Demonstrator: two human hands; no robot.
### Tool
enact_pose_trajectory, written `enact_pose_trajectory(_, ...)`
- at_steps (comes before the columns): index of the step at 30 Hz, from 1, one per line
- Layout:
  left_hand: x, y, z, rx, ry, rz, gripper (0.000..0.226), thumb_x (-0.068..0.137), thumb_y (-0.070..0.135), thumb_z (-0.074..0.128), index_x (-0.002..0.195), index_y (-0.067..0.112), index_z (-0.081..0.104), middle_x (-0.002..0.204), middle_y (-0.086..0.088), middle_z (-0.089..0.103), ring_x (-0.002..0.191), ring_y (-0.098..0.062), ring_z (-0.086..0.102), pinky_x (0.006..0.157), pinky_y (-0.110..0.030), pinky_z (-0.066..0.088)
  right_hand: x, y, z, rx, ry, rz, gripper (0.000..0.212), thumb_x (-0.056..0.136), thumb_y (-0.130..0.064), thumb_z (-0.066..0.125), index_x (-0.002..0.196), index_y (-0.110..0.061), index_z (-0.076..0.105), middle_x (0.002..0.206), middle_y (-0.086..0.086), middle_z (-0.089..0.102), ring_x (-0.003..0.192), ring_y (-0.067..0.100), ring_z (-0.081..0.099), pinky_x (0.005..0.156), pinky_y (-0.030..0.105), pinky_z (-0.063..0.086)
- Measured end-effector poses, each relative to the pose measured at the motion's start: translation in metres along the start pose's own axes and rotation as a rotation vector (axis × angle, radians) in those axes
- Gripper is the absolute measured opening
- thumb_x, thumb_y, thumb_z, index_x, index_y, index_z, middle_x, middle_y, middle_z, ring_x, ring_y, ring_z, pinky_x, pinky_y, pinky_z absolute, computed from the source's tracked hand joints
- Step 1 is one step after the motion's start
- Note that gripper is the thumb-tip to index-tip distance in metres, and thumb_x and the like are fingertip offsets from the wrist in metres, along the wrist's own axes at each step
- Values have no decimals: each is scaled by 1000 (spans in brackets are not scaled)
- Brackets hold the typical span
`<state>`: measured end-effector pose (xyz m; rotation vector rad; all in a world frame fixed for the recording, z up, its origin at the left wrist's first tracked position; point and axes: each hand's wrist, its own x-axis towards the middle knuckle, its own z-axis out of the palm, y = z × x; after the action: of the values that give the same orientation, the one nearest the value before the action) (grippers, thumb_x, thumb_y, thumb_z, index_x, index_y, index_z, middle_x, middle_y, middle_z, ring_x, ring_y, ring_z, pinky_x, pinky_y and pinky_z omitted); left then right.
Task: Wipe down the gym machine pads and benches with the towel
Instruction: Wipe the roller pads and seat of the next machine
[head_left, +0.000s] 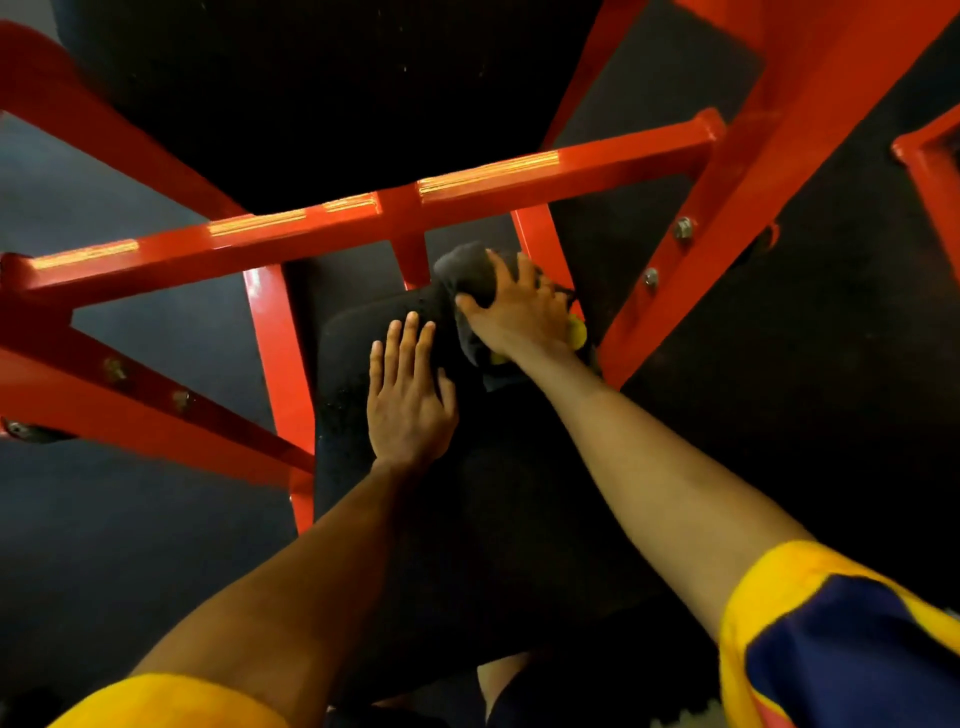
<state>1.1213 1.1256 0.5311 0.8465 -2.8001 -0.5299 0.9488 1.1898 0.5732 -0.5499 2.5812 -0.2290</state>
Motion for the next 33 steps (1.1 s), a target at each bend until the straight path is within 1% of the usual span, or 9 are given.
enact_pose_trajectory(3,0,0,-2,-4,-5,0,64,95,28,42,157,13,37,167,-5,28,157,-20,16,128,-44,10,-20,4,14,-115,51,-169,74,95,-63,50,160,-32,31,172,8,14,155,46,14,123,63,12)
enact_pose_trajectory(9,-2,-2,-2,-26,-19,25,65,95,32,46,156,12,37,167,-6,28,157,-21,16,128,-44,10,-103,72,24,-279,170,-535,72,94,-55,49,159,-26,37,171,1,23,156,37,21,123,57,23)
enact_pose_trajectory(14,-2,-1,-1,-17,7,8,64,96,31,41,156,9,38,166,-8,31,156,-23,19,128,-47,14,-64,35,24,-264,139,-389,68,96,-59,35,158,-32,39,169,4,27,155,43,20,123,62,19)
enact_pose_trajectory(17,0,1,0,-25,25,-28,64,97,28,41,156,5,36,163,-11,34,155,-23,23,128,-45,14,-17,-1,14,-199,51,-398,68,91,-57,45,156,-37,39,169,3,27,156,41,16,125,61,12)
enact_pose_trajectory(19,0,0,0,-25,17,-40,63,98,28,43,156,5,36,164,-10,34,156,-22,21,128,-44,12,8,-10,-1,-151,14,-369,66,88,-64,47,150,-40,47,160,-1,42,151,33,31,124,52,19)
enact_pose_trajectory(22,0,1,-1,-35,19,-39,63,97,28,45,156,9,37,165,-6,31,156,-19,19,128,-44,13,36,-3,-21,54,-69,-205,55,90,-64,52,136,-35,58,137,4,61,129,34,55,105,45,43)
enact_pose_trajectory(24,-2,2,-2,-41,28,-33,63,97,27,45,156,9,37,165,-5,31,156,-19,19,128,-44,14,36,10,-29,232,-72,-83,48,91,-61,52,129,-31,60,128,7,66,121,36,61,94,42,47)
enact_pose_trajectory(27,-2,2,-3,-41,22,-13,63,97,27,45,157,10,36,166,-5,31,156,-19,19,128,-44,14,9,29,-26,377,-3,81,51,96,-56,55,139,-30,54,135,9,62,124,41,58,95,43,45)
enact_pose_trajectory(33,-2,0,-2,-37,0,-15,65,96,28,44,158,10,34,167,-5,27,157,-19,16,128,-44,12,-43,9,14,-114,181,-138,70,89,-61,44,152,-32,45,162,11,37,147,44,35,117,59,30)
